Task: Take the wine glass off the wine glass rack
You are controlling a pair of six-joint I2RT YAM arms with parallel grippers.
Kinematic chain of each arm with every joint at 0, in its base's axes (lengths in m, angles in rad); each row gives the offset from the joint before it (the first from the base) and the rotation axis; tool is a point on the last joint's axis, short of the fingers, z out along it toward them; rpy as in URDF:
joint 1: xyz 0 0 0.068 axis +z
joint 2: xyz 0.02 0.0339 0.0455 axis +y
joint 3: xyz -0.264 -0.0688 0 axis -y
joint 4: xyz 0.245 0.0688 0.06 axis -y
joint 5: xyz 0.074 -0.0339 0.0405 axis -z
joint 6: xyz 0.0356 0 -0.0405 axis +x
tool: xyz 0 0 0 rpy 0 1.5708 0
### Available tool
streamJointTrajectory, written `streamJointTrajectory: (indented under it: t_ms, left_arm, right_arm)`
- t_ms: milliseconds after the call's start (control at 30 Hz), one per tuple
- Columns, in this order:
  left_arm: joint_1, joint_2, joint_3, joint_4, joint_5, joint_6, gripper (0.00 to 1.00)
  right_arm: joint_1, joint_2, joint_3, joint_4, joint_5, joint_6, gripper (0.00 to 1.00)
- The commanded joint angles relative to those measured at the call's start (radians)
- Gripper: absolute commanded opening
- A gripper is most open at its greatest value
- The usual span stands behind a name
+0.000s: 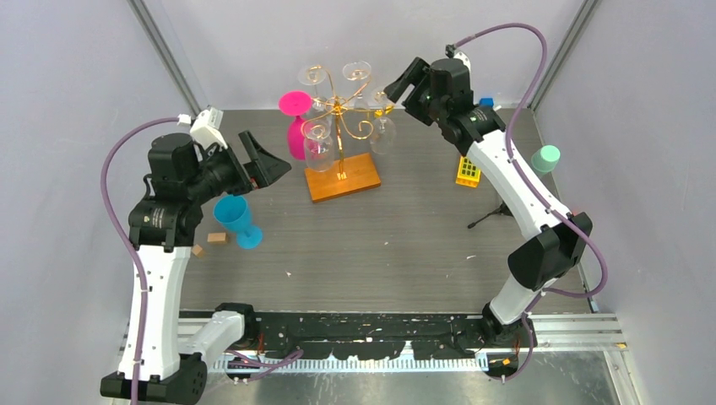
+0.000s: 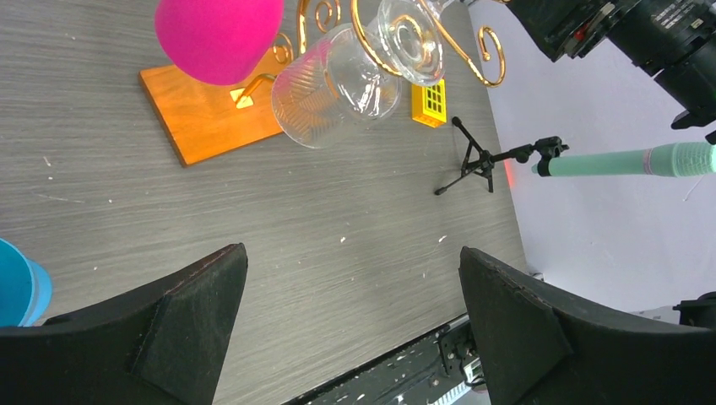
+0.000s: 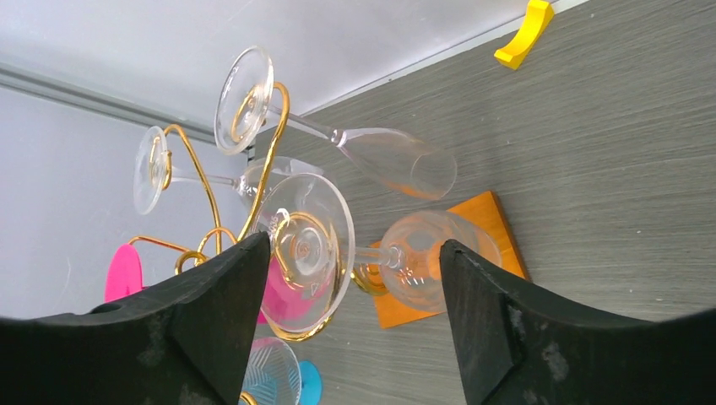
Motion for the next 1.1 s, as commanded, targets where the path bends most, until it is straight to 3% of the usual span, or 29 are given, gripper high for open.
streamJointTrajectory:
  t_ms: [0, 100, 567, 767, 1000, 1067]
  left_arm:
    - [0.004, -0.019, -0.03, 0.036, 0.04, -0.006, 1.0]
    - [0.004, -0.02, -0.053, 0.05, 0.068, -0.031, 1.0]
    - [0.004, -0.039, -0.104, 0.087, 0.122, -0.071, 1.0]
    - [0.004, -0.027, -0.067, 0.066, 0.125, -0.055, 1.0]
    - [0.004, -0.037, -0.065, 0.076, 0.124, -0.07, 1.0]
    - [0.005, -0.043, -0.057, 0.081, 0.124, -0.072, 1.0]
  right_arm:
    - [-0.031, -0.019, 0.0, 0.066, -0.084, 0.046, 0.74]
    - [-0.049, -0.018, -0.011, 0.073, -0.137, 0.076, 0.65]
    - [-0.072, 0.011, -0.038, 0.152, -0.294, 0.146, 0.55]
    - [-0.073, 0.014, -0.044, 0.153, -0.289, 0.151, 0.41]
    - [-0.074, -0.013, -0.06, 0.168, -0.245, 0.161, 0.08]
    - [-0.074, -0.024, -0.07, 0.182, -0.232, 0.177, 0.05]
